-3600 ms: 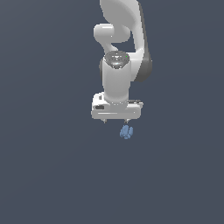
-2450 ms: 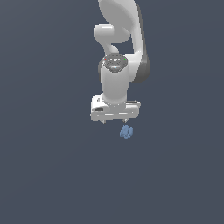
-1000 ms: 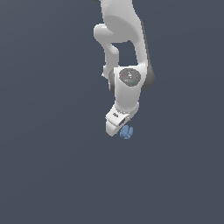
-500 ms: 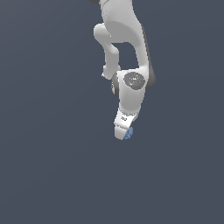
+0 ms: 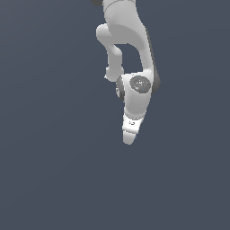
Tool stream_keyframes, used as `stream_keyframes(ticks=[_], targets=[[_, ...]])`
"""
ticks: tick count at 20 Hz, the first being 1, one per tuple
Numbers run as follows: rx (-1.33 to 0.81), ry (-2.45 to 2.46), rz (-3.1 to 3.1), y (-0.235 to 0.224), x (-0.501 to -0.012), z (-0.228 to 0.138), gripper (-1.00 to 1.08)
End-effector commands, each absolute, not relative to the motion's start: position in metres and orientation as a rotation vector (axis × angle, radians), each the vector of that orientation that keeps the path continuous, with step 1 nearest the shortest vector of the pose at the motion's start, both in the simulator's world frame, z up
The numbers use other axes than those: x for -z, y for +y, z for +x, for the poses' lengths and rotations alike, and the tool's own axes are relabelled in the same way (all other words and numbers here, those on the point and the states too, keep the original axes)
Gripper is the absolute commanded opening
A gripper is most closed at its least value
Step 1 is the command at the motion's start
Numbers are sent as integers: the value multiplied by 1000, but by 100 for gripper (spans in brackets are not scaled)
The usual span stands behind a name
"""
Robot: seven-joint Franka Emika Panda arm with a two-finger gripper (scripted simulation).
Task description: Pick up the object and move it to a goal position.
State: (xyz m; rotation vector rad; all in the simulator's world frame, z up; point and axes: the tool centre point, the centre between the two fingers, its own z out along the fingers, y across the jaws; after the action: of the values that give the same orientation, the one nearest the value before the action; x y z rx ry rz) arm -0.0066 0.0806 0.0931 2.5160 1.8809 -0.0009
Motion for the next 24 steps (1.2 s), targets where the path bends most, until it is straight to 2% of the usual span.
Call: stream_keyframes(ticks=[1,7,21,22,24], targets=[[0,1902,2500,82,-92,-7,100],[0,1900,2502,81,-89,-7,100],[0,1907,2497,82,-42,-7,100],[0,1907,2497,82,-42,-7,-100],[0,1907,2497,82,-42,-7,-100]])
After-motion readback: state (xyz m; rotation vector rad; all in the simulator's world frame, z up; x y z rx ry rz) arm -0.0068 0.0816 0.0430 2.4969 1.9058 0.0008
